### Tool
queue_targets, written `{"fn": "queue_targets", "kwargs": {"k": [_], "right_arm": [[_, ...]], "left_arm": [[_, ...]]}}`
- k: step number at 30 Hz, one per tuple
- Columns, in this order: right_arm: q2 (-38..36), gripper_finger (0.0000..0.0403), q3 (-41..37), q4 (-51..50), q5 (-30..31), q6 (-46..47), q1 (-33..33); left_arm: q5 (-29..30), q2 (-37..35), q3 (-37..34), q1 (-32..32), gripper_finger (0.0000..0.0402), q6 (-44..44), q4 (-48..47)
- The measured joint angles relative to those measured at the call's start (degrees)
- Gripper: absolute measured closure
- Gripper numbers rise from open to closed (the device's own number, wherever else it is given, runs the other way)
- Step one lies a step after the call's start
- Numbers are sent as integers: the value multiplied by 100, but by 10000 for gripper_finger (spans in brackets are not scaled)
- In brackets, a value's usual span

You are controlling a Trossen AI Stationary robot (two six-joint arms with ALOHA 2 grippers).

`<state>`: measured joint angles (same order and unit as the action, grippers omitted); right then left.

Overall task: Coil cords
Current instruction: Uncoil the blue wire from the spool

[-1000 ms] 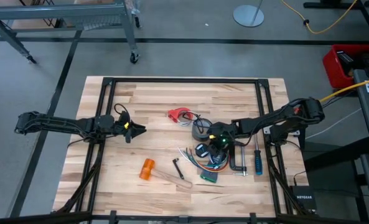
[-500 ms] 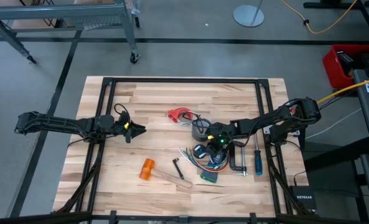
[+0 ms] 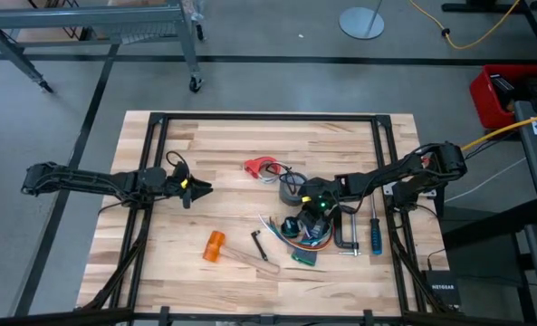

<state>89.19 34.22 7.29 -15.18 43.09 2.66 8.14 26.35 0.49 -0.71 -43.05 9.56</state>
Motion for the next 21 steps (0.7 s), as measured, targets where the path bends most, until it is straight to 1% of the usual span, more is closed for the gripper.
{"fn": "queue_targets", "kwargs": {"k": [13, 18, 21], "right_arm": [[2, 400, 0, 11, -72, -7, 0], [2, 387, 0, -15, -581, 17, -7], [2, 376, 0, -24, -1031, 20, -9]], "left_arm": [[0, 0, 0, -2, 247, 0, -7], [0, 0, 0, -2, 247, 0, -11], [0, 0, 0, 0, 247, 0, -13]]}}
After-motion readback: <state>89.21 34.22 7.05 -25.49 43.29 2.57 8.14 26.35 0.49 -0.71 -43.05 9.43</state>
